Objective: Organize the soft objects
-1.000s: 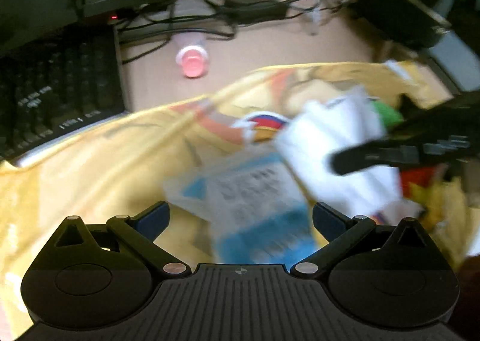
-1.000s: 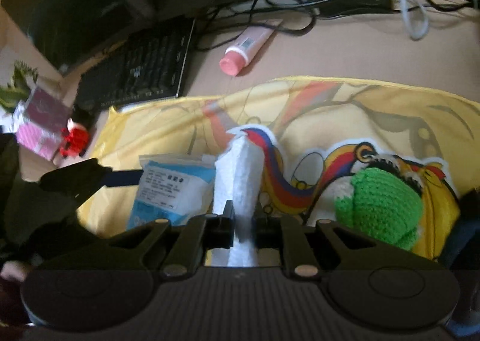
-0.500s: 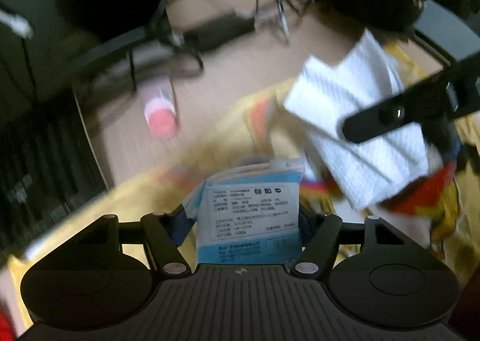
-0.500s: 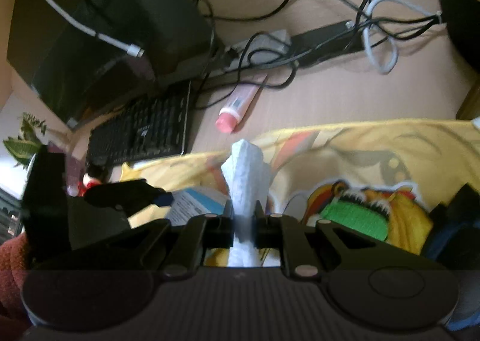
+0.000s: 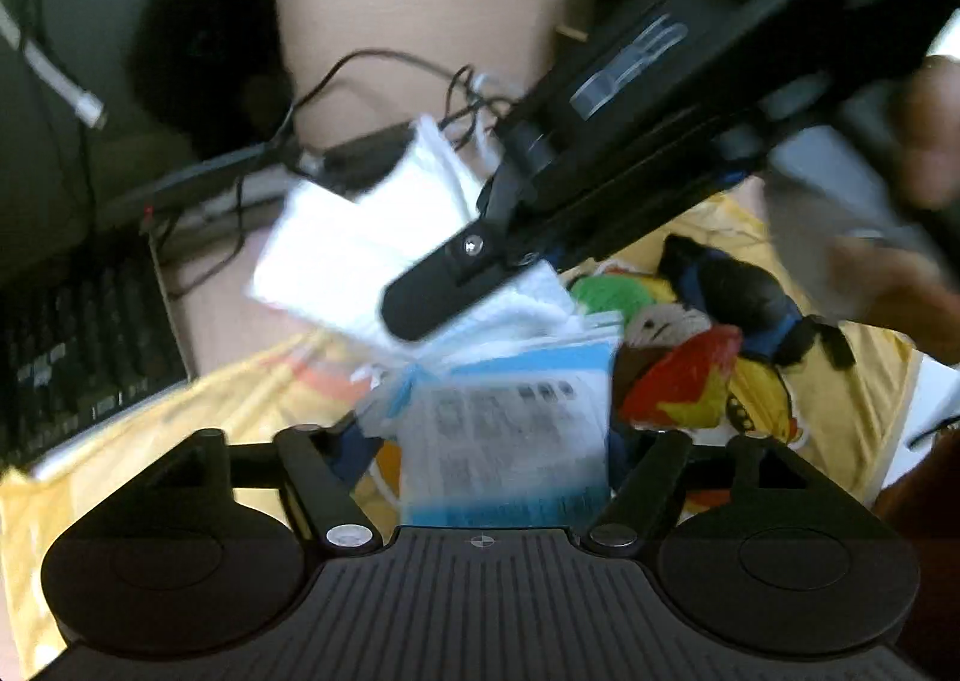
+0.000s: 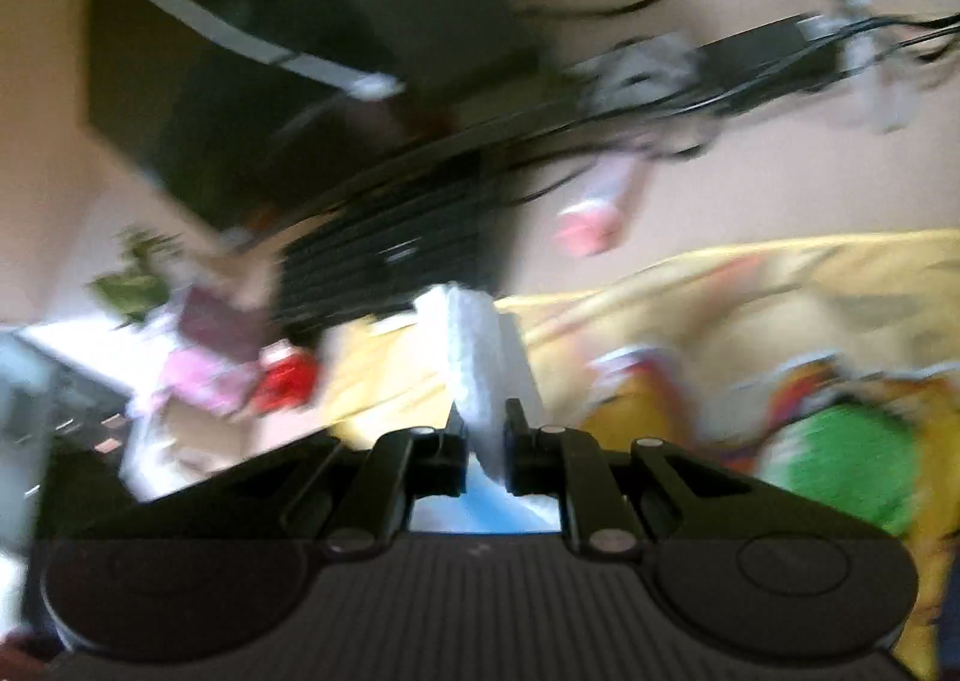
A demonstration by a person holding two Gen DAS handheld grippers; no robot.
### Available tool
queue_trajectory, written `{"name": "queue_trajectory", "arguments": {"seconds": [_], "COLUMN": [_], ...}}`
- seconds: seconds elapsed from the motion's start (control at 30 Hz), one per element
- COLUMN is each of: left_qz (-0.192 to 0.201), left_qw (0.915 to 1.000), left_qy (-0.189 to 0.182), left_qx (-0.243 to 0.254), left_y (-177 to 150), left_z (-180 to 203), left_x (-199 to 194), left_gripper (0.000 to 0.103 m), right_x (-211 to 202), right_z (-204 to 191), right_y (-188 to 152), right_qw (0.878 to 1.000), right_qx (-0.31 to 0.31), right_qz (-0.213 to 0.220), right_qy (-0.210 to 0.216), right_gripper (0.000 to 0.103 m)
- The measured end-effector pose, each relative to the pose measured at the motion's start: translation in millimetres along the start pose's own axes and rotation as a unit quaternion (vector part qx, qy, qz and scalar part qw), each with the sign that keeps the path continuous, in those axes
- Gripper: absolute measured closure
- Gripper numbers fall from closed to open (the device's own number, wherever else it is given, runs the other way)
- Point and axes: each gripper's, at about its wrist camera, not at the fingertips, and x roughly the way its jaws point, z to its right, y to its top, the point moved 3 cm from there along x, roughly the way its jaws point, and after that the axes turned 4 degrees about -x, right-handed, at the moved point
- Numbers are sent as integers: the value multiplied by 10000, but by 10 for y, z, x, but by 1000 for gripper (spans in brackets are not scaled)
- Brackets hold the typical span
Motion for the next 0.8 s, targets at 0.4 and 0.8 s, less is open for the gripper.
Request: {"name": "queue_trajectory", "arguments": {"seconds": [0.4,0.8], "left_qz": [164,547], "left_qw": [9998,9980], "left_qy": [120,-1], "left_qx": [62,302], "left_y": [-67,-7], "left_z": [-39,16], "left_x": [47,-109], "left_gripper": [30,29], "right_x": [-98,-326], "right_z": [-10,564], "right_y": [-326,-128], "right_qw": [9981,9929], "right_qx": [446,788], "right_qz": [-364,193], "right_qy": [229,-875], "right_gripper": [89,89]}}
